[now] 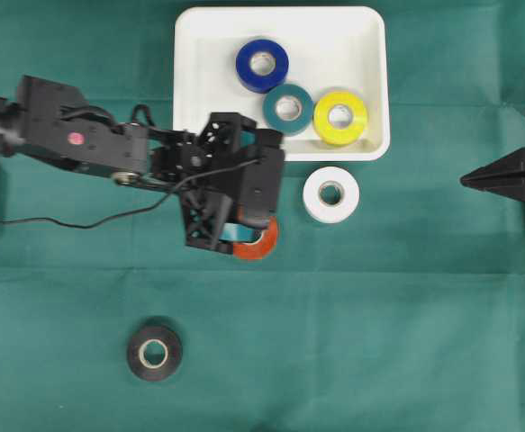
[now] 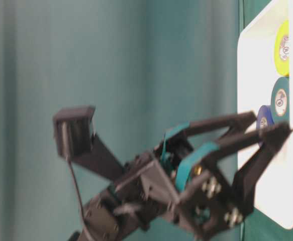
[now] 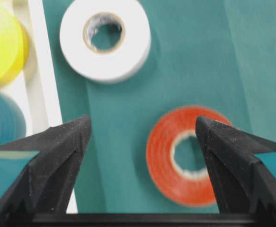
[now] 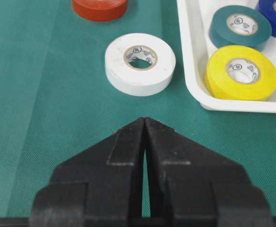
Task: Put the tape into the white case with the left arm.
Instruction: 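Move the open left gripper over the white tape roll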
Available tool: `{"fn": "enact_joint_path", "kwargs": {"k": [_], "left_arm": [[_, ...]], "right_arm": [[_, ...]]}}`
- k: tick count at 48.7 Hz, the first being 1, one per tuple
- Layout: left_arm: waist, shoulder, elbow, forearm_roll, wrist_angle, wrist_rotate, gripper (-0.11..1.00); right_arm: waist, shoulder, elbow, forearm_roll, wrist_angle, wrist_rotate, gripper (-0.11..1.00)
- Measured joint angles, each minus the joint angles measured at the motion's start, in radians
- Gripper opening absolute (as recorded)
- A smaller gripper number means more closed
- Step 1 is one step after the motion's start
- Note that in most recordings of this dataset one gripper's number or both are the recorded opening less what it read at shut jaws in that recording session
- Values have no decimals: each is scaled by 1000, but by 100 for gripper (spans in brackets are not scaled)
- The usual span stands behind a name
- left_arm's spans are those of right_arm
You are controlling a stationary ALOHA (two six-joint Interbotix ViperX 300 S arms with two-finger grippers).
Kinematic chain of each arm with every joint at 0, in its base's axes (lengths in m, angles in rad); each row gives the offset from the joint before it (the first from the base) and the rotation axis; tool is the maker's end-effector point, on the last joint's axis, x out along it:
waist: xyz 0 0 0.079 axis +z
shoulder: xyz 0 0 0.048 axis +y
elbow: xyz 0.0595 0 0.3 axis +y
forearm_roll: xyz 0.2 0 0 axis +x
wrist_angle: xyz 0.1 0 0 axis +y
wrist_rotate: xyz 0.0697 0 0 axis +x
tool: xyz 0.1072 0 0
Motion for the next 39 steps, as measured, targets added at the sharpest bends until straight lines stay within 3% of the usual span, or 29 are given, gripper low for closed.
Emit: {"fn": "enact_joint_path", "kwargs": {"k": [39], "left_arm": [[-2, 209, -227, -2, 37, 0, 89]], "right_arm": [[0, 0, 0, 0, 0, 2, -9]]}}
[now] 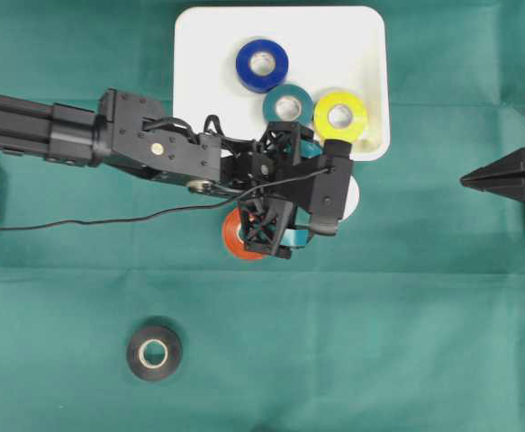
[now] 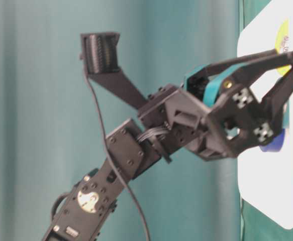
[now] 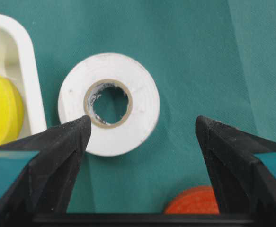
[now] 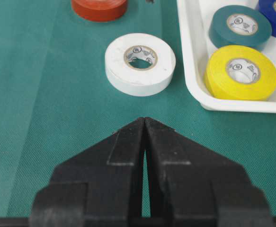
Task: Put the tape into the white case with the left arm.
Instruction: 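Move the open left gripper over the white tape roll, then lower the left gripper and close it on the white tape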
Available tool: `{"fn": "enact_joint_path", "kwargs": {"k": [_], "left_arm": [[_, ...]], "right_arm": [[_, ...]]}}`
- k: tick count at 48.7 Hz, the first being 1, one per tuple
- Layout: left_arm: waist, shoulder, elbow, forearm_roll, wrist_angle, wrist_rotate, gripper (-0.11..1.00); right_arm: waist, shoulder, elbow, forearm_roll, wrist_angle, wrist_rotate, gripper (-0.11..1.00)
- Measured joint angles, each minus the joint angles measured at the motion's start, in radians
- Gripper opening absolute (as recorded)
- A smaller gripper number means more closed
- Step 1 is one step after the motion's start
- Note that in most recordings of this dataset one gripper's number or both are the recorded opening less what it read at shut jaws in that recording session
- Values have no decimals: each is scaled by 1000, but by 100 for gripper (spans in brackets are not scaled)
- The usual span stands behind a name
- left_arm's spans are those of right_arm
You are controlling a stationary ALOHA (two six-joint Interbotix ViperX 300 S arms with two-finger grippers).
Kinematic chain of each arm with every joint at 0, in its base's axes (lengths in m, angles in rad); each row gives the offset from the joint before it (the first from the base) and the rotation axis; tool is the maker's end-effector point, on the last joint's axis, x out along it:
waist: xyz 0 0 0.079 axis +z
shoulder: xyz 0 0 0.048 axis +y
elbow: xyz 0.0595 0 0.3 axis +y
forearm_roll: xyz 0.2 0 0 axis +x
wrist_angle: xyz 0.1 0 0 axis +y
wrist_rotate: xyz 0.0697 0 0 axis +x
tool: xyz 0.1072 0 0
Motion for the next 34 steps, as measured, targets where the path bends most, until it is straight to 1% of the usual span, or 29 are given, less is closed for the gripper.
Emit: {"fn": "enact_joint_path", "kwargs": {"k": [13, 34], "left_arm": [[-18, 60, -28, 2, 0, 0, 89], [-17, 130, -61, 0, -2, 0, 89]], "right_arm": [[0, 0, 0, 0, 0, 0, -9], [0, 0, 0, 0, 0, 0, -9]]}}
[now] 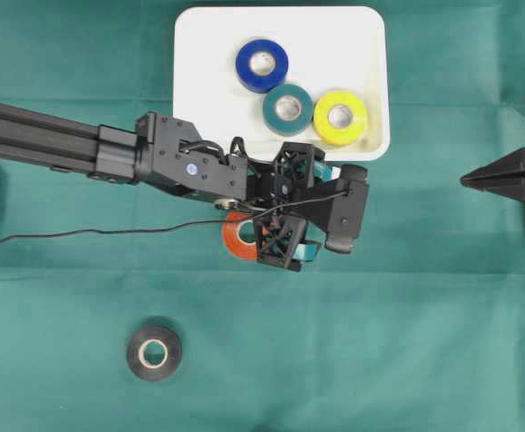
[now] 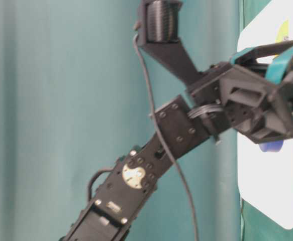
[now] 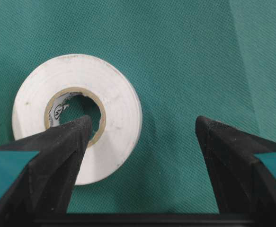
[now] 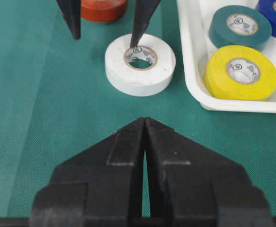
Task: Put the tape into the white case with the left arm.
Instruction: 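Lower the left gripper and close it on the white tape, then carry the white tape into the tray's lower-left corner and lower it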
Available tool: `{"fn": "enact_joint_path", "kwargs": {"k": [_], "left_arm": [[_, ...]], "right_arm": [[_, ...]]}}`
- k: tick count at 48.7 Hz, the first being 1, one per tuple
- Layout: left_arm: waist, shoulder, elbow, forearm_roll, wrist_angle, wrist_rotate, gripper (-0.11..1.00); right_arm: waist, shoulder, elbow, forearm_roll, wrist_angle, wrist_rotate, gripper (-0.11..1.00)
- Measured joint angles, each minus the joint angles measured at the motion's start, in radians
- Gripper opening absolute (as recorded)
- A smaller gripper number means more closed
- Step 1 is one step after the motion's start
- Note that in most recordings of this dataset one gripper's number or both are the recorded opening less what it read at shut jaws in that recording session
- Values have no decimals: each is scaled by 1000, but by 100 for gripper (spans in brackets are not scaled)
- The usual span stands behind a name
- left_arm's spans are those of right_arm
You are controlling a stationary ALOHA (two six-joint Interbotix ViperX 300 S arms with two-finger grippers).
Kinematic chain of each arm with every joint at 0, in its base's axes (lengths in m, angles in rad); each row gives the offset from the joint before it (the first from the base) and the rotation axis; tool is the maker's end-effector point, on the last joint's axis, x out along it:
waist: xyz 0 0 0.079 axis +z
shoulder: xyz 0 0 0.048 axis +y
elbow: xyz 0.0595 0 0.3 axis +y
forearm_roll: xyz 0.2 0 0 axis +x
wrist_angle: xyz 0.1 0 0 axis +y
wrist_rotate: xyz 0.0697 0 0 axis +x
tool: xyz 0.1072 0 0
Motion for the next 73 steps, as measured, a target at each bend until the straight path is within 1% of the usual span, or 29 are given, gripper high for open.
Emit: {"fn": "enact_joint_path", "kwargs": {"k": [16, 24, 30, 33, 35, 40, 41, 58, 65, 73], "left_arm": [[14, 54, -32, 2, -5, 2, 88], [14, 71, -43, 0, -6, 2, 81], [14, 72, -44, -2, -8, -2, 71], [14, 72, -46, -2, -8, 0, 63], [14, 72, -46, -2, -9, 2, 56], [14, 71, -46, 0, -9, 3, 31], [12, 71, -46, -2, -9, 2, 29], [12, 64, -44, 0, -3, 5, 29], [11, 17, -44, 2, 48, 6, 29], [-5, -92, -44, 3, 120, 11, 29]], "right_arm": [[0, 0, 0, 0, -2, 0, -9], [0, 0, 0, 0, -2, -2, -9], [0, 0, 0, 0, 0, 0, -9], [0, 0, 0, 0, -2, 0, -9], [0, 0, 0, 0, -2, 0, -9], [0, 0, 0, 0, -2, -2, -9], [0, 0, 0, 0, -2, 0, -9], [0, 0, 2, 0, -2, -2, -9], [0, 0, 2, 0, -2, 0, -9], [0, 0, 2, 0, -2, 0, -9]]}}
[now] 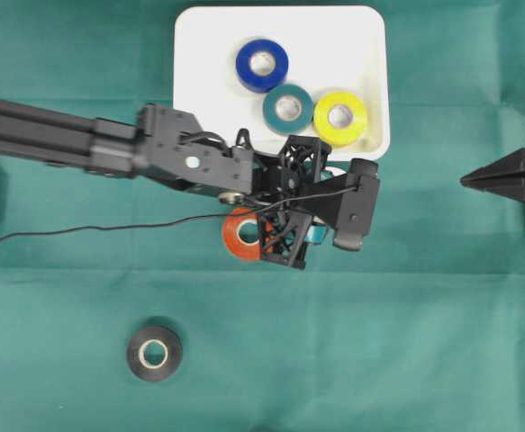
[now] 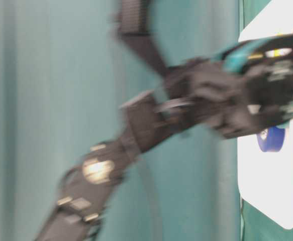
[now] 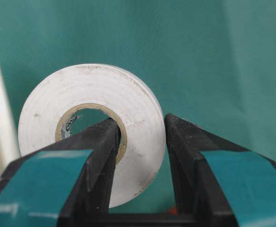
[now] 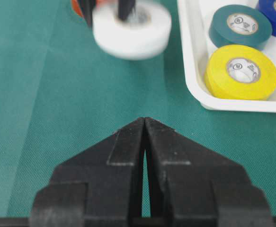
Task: Put the tape into the white case with the left arm.
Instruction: 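Carry the white tape into the tray's lower-left corner and lower it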
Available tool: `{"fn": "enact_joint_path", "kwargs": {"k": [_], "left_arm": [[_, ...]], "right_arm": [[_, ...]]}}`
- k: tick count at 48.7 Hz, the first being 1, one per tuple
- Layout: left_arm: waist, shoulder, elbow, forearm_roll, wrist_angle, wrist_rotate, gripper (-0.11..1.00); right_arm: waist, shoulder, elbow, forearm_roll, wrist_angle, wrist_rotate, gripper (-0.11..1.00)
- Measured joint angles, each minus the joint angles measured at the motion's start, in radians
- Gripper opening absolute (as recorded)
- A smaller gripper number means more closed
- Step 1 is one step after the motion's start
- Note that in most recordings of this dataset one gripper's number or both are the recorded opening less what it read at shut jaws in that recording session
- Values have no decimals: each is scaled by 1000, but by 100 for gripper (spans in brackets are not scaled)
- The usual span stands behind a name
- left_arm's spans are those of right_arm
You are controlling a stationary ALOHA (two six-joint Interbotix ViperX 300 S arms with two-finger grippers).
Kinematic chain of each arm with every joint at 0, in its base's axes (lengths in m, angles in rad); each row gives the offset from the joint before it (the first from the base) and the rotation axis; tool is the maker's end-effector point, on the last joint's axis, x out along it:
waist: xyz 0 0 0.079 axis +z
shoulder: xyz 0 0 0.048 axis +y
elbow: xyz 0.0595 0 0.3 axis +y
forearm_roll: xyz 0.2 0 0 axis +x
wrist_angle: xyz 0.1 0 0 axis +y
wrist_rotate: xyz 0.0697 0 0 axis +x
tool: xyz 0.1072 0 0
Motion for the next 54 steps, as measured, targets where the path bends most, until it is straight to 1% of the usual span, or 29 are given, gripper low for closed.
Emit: {"fn": "enact_joint_path", "kwargs": {"k": [11, 18, 29, 42, 54], "left_arm": [[8, -114, 0, 2, 52, 15, 29], [29, -127, 2, 2, 75, 48, 29], [86, -123, 17, 3, 77, 51, 29], [121, -132, 124, 2, 77, 51, 29], [149, -213, 252, 3, 71, 52, 29]], "right_arm": [[0, 0, 0, 0, 0, 0, -9], [0, 0, 0, 0, 0, 0, -9], [0, 0, 0, 0, 0, 0, -9], [0, 0, 0, 0, 0, 0, -9], [0, 0, 5, 0, -9, 0, -9]]}}
